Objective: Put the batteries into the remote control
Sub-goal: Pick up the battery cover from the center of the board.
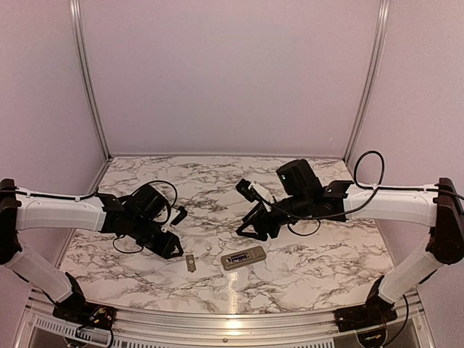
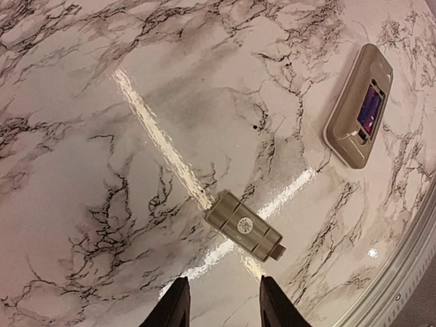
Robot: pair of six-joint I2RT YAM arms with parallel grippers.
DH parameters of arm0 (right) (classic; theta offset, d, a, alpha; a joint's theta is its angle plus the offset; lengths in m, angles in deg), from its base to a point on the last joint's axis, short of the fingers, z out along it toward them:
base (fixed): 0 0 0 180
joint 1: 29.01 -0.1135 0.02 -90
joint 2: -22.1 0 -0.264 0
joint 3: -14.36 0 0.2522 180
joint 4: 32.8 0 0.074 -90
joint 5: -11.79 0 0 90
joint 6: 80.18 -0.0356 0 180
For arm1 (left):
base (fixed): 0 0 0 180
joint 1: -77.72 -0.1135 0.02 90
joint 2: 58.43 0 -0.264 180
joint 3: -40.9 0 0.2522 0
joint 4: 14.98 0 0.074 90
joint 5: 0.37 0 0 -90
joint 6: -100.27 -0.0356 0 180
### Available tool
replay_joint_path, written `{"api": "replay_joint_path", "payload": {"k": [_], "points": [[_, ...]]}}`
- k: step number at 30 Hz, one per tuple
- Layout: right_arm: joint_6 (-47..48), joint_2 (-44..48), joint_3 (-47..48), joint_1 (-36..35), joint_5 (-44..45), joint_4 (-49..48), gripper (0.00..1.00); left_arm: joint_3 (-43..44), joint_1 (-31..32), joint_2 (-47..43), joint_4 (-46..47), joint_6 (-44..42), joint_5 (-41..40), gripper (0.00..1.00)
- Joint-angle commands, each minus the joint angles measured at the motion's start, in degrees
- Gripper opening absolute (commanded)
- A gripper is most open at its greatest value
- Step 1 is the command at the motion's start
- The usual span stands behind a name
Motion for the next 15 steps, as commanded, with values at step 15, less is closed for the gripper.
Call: {"api": "replay_joint_path", "payload": {"k": [15], "points": [[0.14, 1.67, -0.27, -0.11, -1.69, 0.96, 0.55, 11.54, 11.23, 14.87, -8.69, -17.93, -2.21, 0.28]]}}
